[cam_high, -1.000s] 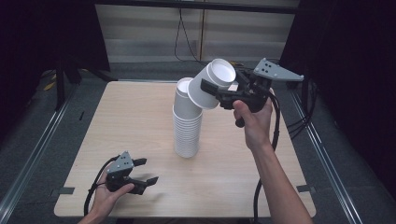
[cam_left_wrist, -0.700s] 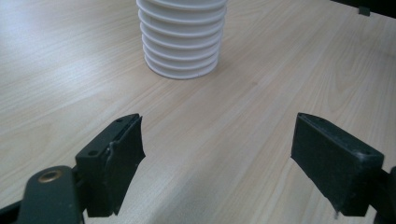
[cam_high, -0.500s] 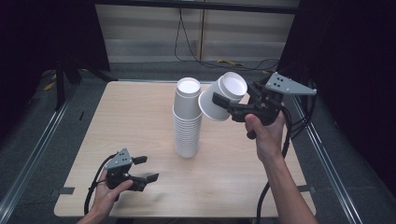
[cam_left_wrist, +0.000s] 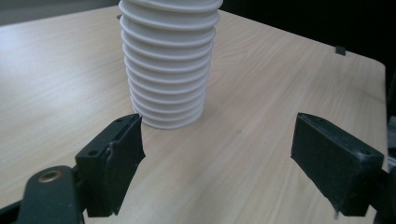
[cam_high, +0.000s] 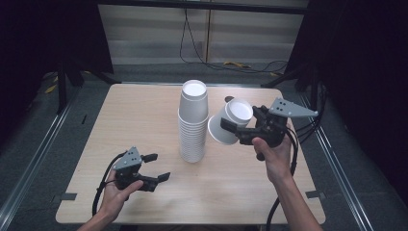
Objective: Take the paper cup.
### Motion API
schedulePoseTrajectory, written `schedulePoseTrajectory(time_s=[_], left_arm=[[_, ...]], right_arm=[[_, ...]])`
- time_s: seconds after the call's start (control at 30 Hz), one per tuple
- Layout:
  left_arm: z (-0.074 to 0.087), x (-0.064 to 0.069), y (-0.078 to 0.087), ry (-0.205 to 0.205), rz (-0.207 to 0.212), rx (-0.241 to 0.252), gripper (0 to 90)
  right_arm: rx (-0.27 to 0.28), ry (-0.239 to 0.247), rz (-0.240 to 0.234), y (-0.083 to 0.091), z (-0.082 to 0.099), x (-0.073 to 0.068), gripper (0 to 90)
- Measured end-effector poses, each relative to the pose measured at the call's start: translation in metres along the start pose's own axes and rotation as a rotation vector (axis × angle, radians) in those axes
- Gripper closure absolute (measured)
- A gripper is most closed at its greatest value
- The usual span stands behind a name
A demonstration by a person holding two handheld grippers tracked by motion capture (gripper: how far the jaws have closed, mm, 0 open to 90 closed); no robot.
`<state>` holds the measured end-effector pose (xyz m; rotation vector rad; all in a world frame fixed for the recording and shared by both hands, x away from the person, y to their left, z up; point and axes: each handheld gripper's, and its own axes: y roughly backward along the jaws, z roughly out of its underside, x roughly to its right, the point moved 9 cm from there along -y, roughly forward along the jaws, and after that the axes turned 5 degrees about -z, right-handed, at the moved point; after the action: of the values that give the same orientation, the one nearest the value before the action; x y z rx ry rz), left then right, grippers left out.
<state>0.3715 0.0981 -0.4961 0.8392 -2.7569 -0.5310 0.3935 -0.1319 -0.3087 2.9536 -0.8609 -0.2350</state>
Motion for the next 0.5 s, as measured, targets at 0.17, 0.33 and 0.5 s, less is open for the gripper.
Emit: schedulePoseTrajectory(time_s=[0.17,0.33,0.5], left_arm=[[-0.013,0.001,-0.003,0.012,0.043,0.018,16.9],[-0.027,0.002,-0.004,-0.007,0.051,0.04,16.9],[-0.037,0.004,-0.006,-0.016,0.065,0.061,16.5]], right_arm=[[-0.026,-0.025,-0.012,-0.003,0.022,-0.001,21.7],[-0.028,-0.045,-0.023,-0.004,0.034,0.0,21.6],[-0.053,-0.054,-0.042,-0.009,0.046,-0.001,21.7]])
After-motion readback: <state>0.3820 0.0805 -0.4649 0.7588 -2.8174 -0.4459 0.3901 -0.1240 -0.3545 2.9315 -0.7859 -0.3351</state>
